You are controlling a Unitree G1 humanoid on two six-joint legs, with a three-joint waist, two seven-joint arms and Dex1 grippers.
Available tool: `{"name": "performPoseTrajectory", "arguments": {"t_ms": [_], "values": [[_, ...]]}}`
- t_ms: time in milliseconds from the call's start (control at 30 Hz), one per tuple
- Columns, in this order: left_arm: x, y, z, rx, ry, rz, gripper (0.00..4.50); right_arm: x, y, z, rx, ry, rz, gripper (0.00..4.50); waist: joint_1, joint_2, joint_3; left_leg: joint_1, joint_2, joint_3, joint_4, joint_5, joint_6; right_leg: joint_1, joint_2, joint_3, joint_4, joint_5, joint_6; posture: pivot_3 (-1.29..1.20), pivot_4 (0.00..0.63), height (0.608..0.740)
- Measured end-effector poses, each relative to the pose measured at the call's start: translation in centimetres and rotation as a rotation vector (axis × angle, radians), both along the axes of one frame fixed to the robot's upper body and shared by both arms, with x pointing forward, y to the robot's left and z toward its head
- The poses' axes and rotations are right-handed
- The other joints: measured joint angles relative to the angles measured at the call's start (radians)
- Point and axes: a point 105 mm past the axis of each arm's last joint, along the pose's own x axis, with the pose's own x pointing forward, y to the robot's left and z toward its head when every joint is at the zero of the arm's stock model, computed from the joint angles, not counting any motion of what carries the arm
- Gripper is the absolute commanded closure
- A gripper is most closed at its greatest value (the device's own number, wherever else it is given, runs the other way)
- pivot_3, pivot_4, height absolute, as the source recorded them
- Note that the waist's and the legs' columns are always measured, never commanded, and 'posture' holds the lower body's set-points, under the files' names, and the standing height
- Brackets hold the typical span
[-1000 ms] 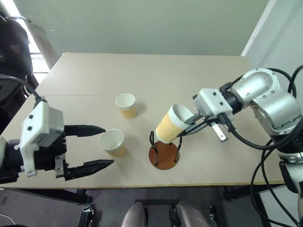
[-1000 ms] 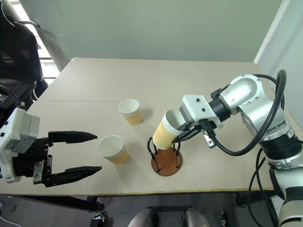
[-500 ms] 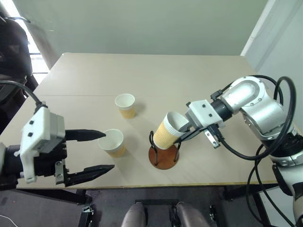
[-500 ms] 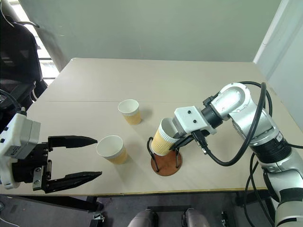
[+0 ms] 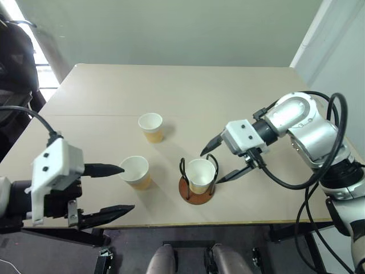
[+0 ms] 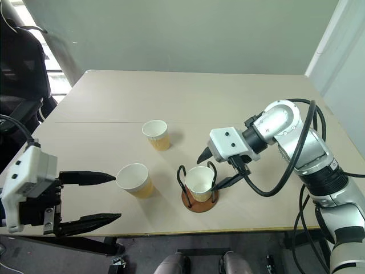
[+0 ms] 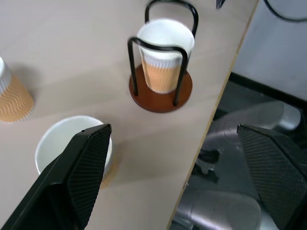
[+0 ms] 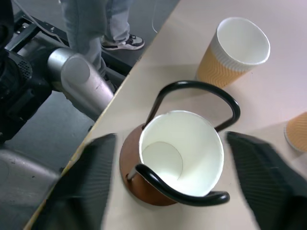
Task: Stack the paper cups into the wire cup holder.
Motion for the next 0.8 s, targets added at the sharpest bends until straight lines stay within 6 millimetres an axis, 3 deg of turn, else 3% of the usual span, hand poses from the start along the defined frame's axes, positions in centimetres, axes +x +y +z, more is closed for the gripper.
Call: {"name": "performPoseTrajectory", "arguments": {"t_ms": [133, 267, 367, 467, 533, 800], "values": [[1.0, 0.4, -1.3, 0.115, 0.018, -0.016, 0.00, 1.7, -1.3, 0.9, 0.013, -0.003, -0.090, 0.02, 0.002, 0.000, 0.000, -0.001, 0.000, 0.000, 0.000, 0.000, 0.000, -0.001, 0.000, 0.000, 0.000, 0.001, -0.001, 0.00, 0.150, 0.740], [2.1, 1.0, -2.8, 0.253, 0.046, -0.073, 0.00, 4.2, -5.0, 4.3, 0.105, -0.040, -0.293, 0.02, 0.010, 0.000, 0.000, -0.003, 0.000, -0.001, 0.000, -0.001, -0.001, -0.003, 0.000, 0.000, 0.000, 0.001, -0.002, 0.00, 0.150, 0.740], [2.8, 1.4, -3.9, 0.321, 0.053, -0.111, 0.00, 4.5, -7.3, 6.6, 0.192, -0.055, -0.380, 0.02, 0.011, -0.001, 0.000, -0.002, 0.000, -0.001, -0.001, -0.004, -0.004, -0.004, 0.000, 0.000, 0.000, 0.001, -0.003, 0.00, 0.150, 0.740], [3.7, 1.6, -3.9, 0.369, 0.023, -0.135, 0.00, 3.6, -7.8, 8.1, 0.288, -0.003, -0.369, 0.02, 0.008, -0.001, 0.000, -0.004, 0.000, -0.001, -0.002, -0.005, -0.006, -0.006, 0.000, 0.000, 0.001, 0.002, -0.002, 0.00, 0.150, 0.740], [4.4, 1.5, -3.8, 0.388, -0.004, -0.161, 0.00, 1.9, -8.6, 9.0, 0.354, 0.045, -0.335, 0.02, 0.010, -0.001, -0.001, -0.005, 0.000, -0.001, -0.003, -0.006, -0.007, -0.007, 0.001, -0.001, 0.000, 0.003, 0.002, 0.00, 0.150, 0.740], [5.5, 1.7, -5.4, 0.439, 0.021, -0.225, 0.00, -2.4, -9.2, 7.7, 0.428, 0.207, -0.255, 0.02, 0.011, -0.001, -0.001, -0.005, 0.000, -0.001, -0.002, -0.009, -0.009, -0.006, 0.001, 0.000, 0.000, 0.001, 0.004, 0.00, 0.150, 0.740]]}}
